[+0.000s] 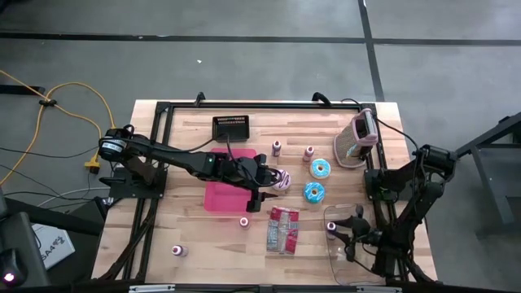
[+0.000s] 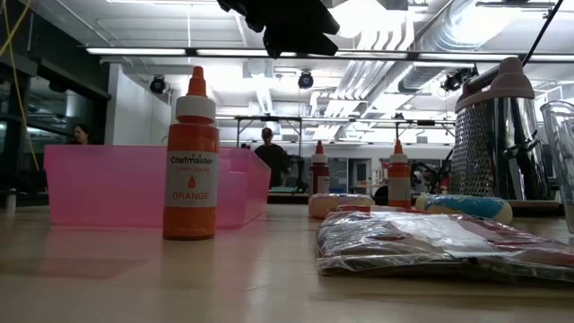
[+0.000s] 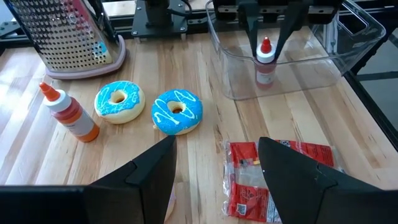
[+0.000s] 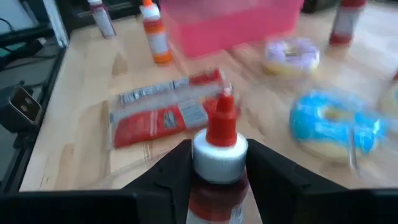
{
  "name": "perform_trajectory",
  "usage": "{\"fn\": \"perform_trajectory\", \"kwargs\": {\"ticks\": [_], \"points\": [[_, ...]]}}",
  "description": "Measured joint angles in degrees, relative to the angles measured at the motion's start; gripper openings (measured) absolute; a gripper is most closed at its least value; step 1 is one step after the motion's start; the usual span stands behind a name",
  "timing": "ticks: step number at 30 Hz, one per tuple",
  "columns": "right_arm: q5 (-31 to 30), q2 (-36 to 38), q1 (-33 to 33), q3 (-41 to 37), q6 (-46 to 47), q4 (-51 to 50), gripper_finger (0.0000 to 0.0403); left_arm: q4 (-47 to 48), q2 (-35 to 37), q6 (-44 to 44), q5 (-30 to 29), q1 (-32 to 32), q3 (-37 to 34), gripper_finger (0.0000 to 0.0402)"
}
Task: Pick & Place Food Item
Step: Put the middle red food coloring bottle into the transparent bin, then put the bottom red food coloring bottle into the transparent bin
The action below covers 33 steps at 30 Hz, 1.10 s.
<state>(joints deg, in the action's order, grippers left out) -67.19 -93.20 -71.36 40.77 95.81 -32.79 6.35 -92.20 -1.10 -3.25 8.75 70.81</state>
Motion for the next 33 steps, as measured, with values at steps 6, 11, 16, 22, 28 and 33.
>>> {"fn": "perform_trajectory", "kwargs": {"ticks": [6, 11, 16, 22, 28, 33], "points": [[0.3, 0.6, 0.0, 0.0, -1.6, 0.0, 0.0148, -0.2, 0.0, 0.0, 0.0, 0.0, 0.0, 0.0221], [0.2, 2.0, 0.0, 0.0, -3.1, 0.1, 0.015, -0.2, 0.0, 0.0, 0.0, 0.0, 0.0, 0.0221], [0.0, 3.5, -0.3, 0.0, -4.6, 0.1, 0.015, -0.2, 0.0, 0.0, 0.0, 0.0, 0.0, 0.0221], [-1.1, 4.9, -1.4, 0.0, -4.6, 0.2, 0.0151, -0.2, 0.0, 0.0, 0.0, 0.0, 0.0, 0.0221], [-3.4, 8.1, -1.8, 0.0, -9.2, 0.2, 0.0151, -0.2, 0.0, 0.0, 0.0, 0.0, 0.0, 0.0221], [-4.9, 11.7, -1.8, 0.0, -14.6, 0.3, 0.0151, -0.2, 0.0, 0.0, 0.0, 0.0, 0.0, 0.0221]]}}
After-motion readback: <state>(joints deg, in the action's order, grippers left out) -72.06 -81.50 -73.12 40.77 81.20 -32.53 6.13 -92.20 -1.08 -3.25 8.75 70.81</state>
